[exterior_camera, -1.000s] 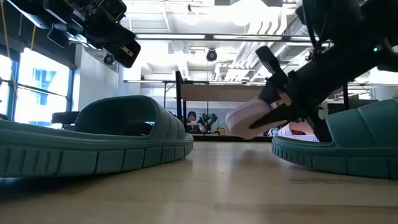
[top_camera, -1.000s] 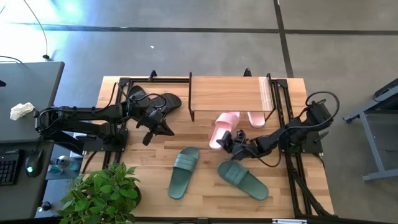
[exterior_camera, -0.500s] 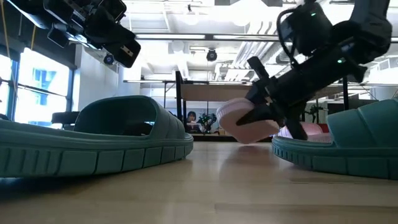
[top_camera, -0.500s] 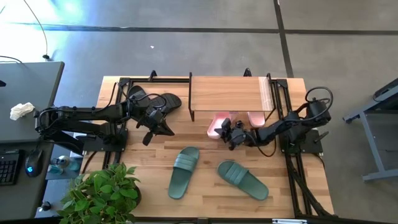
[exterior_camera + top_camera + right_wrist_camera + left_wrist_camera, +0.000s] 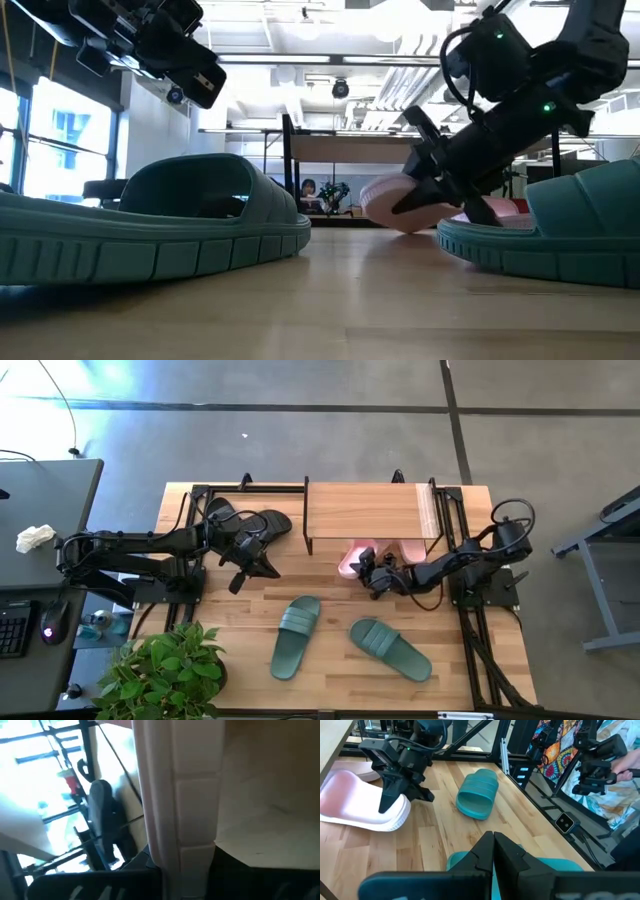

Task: Pick and place slides into the shelf
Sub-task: Put the pink slide under the shelf

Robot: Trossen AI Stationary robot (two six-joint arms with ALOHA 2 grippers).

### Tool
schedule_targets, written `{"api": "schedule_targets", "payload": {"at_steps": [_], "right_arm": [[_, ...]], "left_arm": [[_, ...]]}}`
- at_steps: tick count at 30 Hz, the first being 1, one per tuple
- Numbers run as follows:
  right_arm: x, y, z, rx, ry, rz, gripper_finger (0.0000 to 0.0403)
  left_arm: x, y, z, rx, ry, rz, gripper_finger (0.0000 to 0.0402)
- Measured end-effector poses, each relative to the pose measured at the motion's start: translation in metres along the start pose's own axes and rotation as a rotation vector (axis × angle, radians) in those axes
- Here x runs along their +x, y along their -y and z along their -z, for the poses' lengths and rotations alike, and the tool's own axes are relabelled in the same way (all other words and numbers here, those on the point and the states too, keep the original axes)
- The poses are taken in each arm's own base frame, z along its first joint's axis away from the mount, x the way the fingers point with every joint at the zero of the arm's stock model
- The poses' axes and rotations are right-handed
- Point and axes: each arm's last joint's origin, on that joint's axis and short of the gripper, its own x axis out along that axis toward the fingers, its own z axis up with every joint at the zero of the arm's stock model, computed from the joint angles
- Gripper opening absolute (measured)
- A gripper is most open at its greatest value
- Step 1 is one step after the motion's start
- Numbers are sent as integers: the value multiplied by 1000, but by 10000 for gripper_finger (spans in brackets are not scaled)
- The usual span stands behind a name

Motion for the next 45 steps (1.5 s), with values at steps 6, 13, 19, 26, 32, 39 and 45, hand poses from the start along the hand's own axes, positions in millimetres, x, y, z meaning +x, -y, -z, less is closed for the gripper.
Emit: {"api": "schedule_targets", "payload": {"at_steps": [6,13,19,26,32,39,45], "right_arm": [[-7,2,-8,66,68,-149,37],[-7,4,-10,26,59,-128,37],[-7,4,-8,-6,13,-104,37],[-8,4,-7,-7,3,-115,51],[-11,4,-1,5,-33,-132,102],[-18,10,6,25,-20,-152,158],[-25,18,17,29,-8,-133,169]], "left_arm": [[0,0,0,0,0,0,1],[0,-1,0,0,-1,-19,1],[0,-1,0,0,-1,-21,1],[0,-1,0,-1,-2,-19,1],[0,-1,0,-1,-2,-19,1],[0,-1,0,-2,-3,-18,1],[0,2,5,-12,-42,59,1]]}}
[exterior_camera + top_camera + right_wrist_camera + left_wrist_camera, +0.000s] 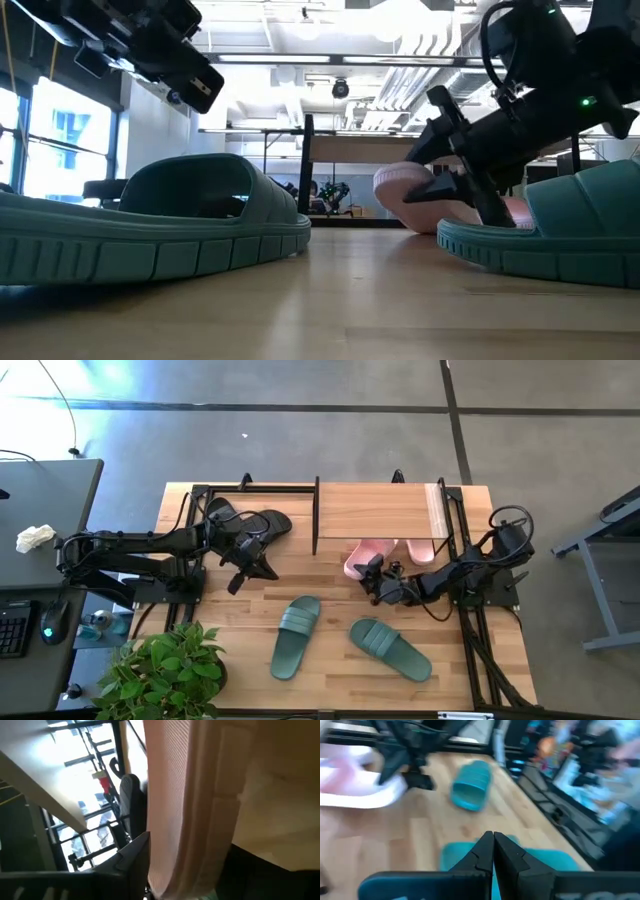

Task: Pick and place slides into the shelf
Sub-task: Put the pink slide under the shelf

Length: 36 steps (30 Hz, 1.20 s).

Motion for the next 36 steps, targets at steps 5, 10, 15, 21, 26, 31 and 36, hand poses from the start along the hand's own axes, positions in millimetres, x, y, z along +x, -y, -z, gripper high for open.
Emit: {"api": "schedule_targets", "payload": {"at_steps": [5,10,15,21,26,31,36], "right_arm": [[-2,2,4,-17,-5,11,170],[-5,3,5,-19,19,-17,170],[-4,1,7,-27,15,-24,170],[-3,-3,13,-31,7,-34,170],[-1,-7,19,-30,-1,-42,170],[0,-11,24,-41,-16,-44,170],[-3,-11,32,-46,-32,-39,170]], "left_arm": [[11,16,2,161,-16,165,1],[30,42,-1,475,-28,57,1],[46,61,-4,762,-43,-180,1],[79,57,8,903,-119,-311,12],[110,42,15,958,-244,-432,72],[146,30,0,1124,-380,-558,128],[179,18,-4,1156,-534,-613,150]]}}
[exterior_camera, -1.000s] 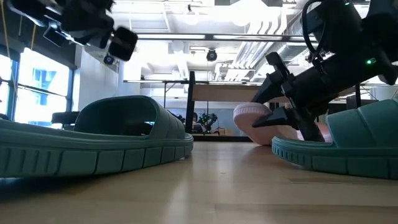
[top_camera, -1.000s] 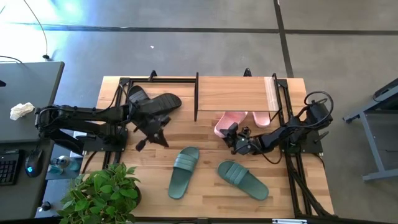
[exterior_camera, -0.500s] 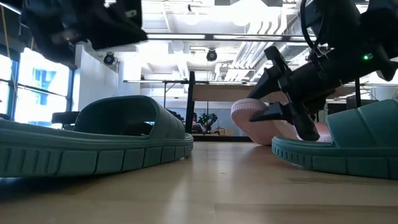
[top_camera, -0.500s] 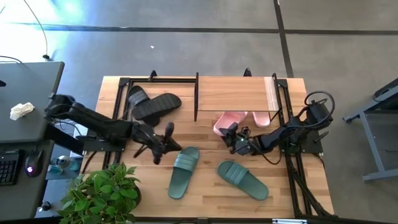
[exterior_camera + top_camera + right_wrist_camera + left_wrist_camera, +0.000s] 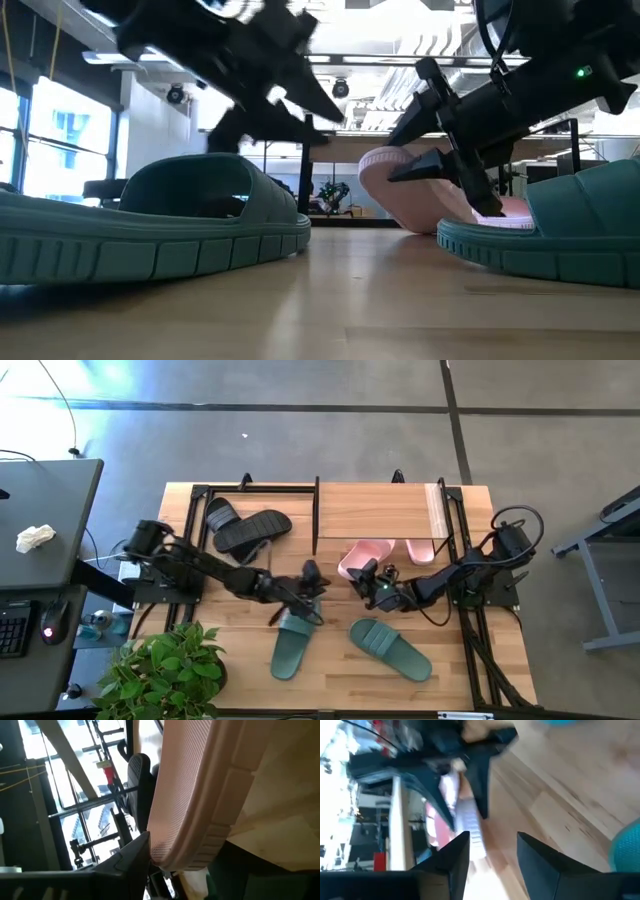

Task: Pick and place slides into the shelf
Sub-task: Put the pink slide under the shelf

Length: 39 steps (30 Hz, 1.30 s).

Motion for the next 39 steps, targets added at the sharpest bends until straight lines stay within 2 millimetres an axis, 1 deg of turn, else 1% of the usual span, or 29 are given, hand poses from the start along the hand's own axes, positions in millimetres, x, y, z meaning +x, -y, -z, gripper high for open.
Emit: {"api": "schedule_targets", "payload": {"at_steps": [2,5,10,13,16,19,22,27,32,39], "right_arm": [[-2,1,3,-8,-6,7,170],[-5,2,8,-10,-8,19,170],[-12,8,13,-13,-3,37,170],[-15,9,16,-14,-14,35,170],[-18,9,17,-15,6,5,170],[-20,10,19,-12,8,-7,170],[-21,10,19,-14,0,-5,170],[-20,9,20,-11,-5,-7,170],[-20,9,20,-20,-16,2,170],[-20,9,20,-27,-16,1,170]], "left_arm": [[9,1,-4,12,-24,12,151],[17,1,-8,9,-36,0,152],[20,0,-10,1,-31,-15,152],[23,-4,-6,-16,-38,-32,152],[27,-8,3,-7,-16,-5,152],[32,-7,11,3,-36,28,152],[37,-4,15,14,-35,41,152],[39,-5,14,11,-46,14,152],[39,-11,13,-14,-32,-36,152],[41,-16,7,-41,9,52,152]]}}
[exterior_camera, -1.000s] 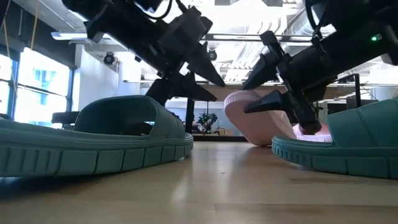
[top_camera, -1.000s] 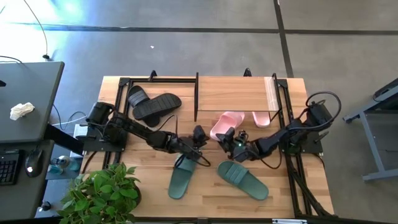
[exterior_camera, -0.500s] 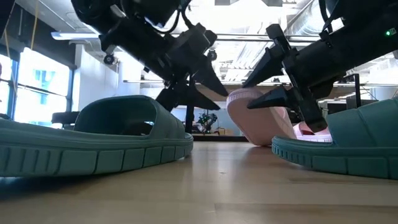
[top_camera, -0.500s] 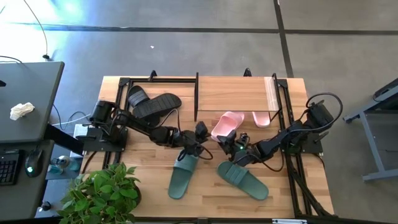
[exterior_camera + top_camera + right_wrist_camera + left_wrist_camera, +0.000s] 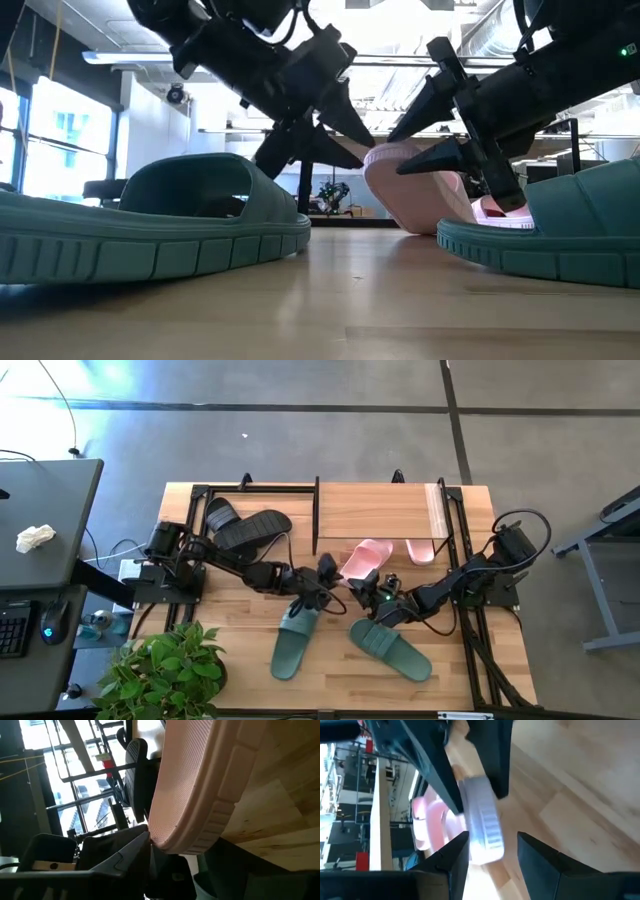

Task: Pick and place slides into the shelf
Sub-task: Put the pink slide under the shelf

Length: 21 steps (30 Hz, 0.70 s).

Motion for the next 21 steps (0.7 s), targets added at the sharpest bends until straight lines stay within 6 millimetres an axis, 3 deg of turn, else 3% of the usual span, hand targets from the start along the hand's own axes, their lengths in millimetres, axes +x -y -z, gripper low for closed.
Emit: {"api": "schedule_targets", "payload": {"at_steps": [7,17,21], "right_arm": [[0,0,0,-6,-2,-2,170],[0,-2,2,1,-14,-17,170],[0,-2,2,2,-14,-17,170]], "left_arm": [[0,-1,-1,5,1,-6,152],[16,16,5,42,-91,-5,152],[16,12,4,27,-109,-58,152]]}}
